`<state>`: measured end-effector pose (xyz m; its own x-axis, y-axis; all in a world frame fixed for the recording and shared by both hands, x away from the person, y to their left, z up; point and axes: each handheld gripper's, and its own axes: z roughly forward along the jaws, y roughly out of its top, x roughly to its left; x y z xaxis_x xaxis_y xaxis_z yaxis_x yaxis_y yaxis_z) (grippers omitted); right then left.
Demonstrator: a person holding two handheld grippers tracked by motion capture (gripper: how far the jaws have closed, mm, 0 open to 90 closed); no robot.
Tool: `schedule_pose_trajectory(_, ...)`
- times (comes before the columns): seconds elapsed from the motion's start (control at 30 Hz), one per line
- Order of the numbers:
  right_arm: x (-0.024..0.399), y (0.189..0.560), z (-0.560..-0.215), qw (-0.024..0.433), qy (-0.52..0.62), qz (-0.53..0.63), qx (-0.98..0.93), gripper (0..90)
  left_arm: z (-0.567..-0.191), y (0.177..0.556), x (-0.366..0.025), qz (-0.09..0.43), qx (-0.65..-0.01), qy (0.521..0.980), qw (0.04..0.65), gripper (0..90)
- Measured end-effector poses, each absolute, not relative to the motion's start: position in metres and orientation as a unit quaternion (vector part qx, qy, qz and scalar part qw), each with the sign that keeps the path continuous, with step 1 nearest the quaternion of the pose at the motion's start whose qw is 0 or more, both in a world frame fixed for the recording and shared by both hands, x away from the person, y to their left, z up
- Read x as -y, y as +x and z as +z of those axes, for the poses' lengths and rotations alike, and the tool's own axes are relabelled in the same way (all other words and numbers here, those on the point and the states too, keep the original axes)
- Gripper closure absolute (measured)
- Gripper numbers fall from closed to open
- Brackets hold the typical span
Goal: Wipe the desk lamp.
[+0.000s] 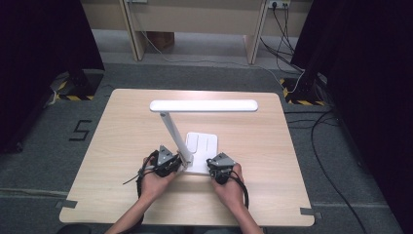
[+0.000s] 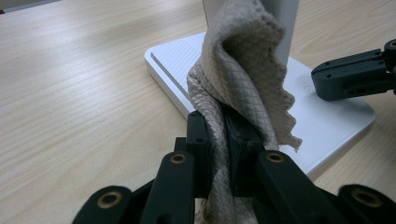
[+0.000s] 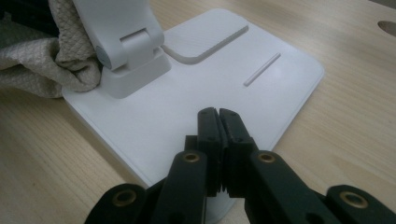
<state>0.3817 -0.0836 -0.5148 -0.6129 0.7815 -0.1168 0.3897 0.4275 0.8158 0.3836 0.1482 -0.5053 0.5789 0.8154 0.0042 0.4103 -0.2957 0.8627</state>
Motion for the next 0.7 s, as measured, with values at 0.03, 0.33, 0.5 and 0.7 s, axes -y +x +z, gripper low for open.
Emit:
schedule_pose_trajectory(0.03, 0.084, 0.382, -0.515, 0.249, 0.363, 0.393, -0.807, 88.4, -0.506, 0.384, -0.148, 0.23, -0.396, 0.772, 0.44, 80.7)
schedule_pose_trajectory(0.33, 0.084, 0.382, -0.515, 0.25, 0.362, 0.393, -0.808, 88.4, -0.502, 0.38, -0.15, 0.211, -0.407, 0.773, 0.438, 80.7)
schedule_pose_trajectory(0.5, 0.083, 0.381, -0.515, 0.25, 0.363, 0.393, -0.807, 88.4, -0.498, 0.374, -0.152, 0.194, -0.414, 0.776, 0.435, 80.7)
schedule_pose_trajectory(0.7, 0.083, 0.381, -0.515, 0.25, 0.363, 0.392, -0.807, 88.4, -0.492, 0.364, -0.156, 0.185, -0.416, 0.773, 0.442, 80.8)
